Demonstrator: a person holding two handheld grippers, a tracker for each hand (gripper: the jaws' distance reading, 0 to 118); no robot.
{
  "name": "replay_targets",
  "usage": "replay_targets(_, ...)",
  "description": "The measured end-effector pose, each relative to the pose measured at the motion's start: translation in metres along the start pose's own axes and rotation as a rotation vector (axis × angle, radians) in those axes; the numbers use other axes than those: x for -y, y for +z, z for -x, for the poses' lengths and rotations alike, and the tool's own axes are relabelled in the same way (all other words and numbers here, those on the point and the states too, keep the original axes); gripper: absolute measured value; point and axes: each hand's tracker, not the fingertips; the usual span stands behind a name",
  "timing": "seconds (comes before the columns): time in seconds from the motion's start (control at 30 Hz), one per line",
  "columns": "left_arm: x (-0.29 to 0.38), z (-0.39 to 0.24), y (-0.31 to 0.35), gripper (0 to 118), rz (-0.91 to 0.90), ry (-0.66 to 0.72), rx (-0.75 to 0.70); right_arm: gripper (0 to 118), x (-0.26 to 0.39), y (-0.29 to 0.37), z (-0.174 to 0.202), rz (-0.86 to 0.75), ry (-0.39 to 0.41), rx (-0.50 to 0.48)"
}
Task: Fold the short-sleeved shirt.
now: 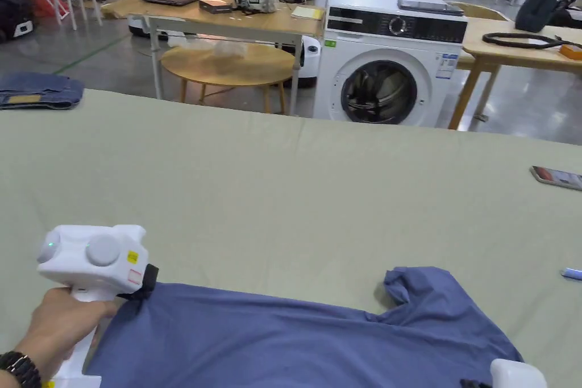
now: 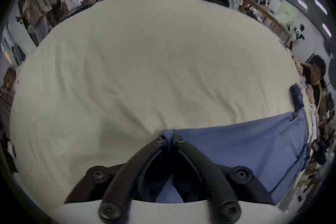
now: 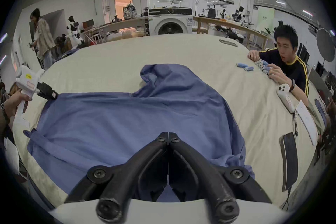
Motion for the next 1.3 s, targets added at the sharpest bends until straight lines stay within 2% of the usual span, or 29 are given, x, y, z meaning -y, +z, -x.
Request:
replay_targets(0.1,0.013,-0.011,0.026,0,-0.065,-0.032,-0.001,0,-0.017,-0.006,-0.018,0.015,-0.033,-0.008)
replay_targets(0.23,0.021,-0.012,0.044,0,-0.141,-0.022,0.026,1,-0.059,-0.022,-0.037,0.049,-0.014,0.028)
replay_targets(0.3,0.027,-0.013,0.055,0,-0.171,-0.022,0.036,30,-0.083,-0.039,-0.045,0.093,0.025,0.064)
replay_targets(0.37,0.032,-0.018,0.069,0,-0.182,-0.017,0.039,61,-0.106,-0.064,-0.055,0.141,0.024,0.048)
replay_targets(0.5,0.045,-0.021,0.077,0,-0.199,-0.025,0.026,62,-0.136,-0.125,-0.069,0.268,0.060,0.033)
replay_targets(0.63,0.056,-0.016,0.081,0,-0.199,0.006,0.034,62,-0.135,-0.176,-0.080,0.368,0.027,-0.018)
replay_targets(0.7,0.060,-0.018,0.088,0,-0.206,0.023,0.040,62,-0.127,-0.192,-0.083,0.431,0.046,0.017)
replay_targets(0.8,0.063,-0.023,0.095,0,-0.205,0.018,0.036,56,-0.126,-0.182,-0.076,0.390,0.064,0.000)
replay_targets(0.83,0.064,-0.024,0.096,0,-0.204,0.018,0.035,41,-0.126,-0.179,-0.074,0.376,0.062,-0.005)
replay_targets(0.87,0.064,-0.021,0.093,0,-0.204,0.022,0.040,0,-0.127,-0.178,-0.073,0.359,0.043,-0.026)
replay_targets(1.0,0.068,-0.020,0.097,0,-0.206,0.043,0.052,0,-0.119,-0.156,-0.070,0.350,0.034,0.002)
replay_targets(1.07,0.070,-0.020,0.104,0,-0.211,0.036,0.051,0,-0.123,-0.148,-0.075,0.310,-0.013,-0.011)
replay_targets(1.3,0.075,-0.009,0.141,0,-0.256,0.031,0.065,0,-0.122,-0.042,-0.078,0.159,-0.031,-0.047)
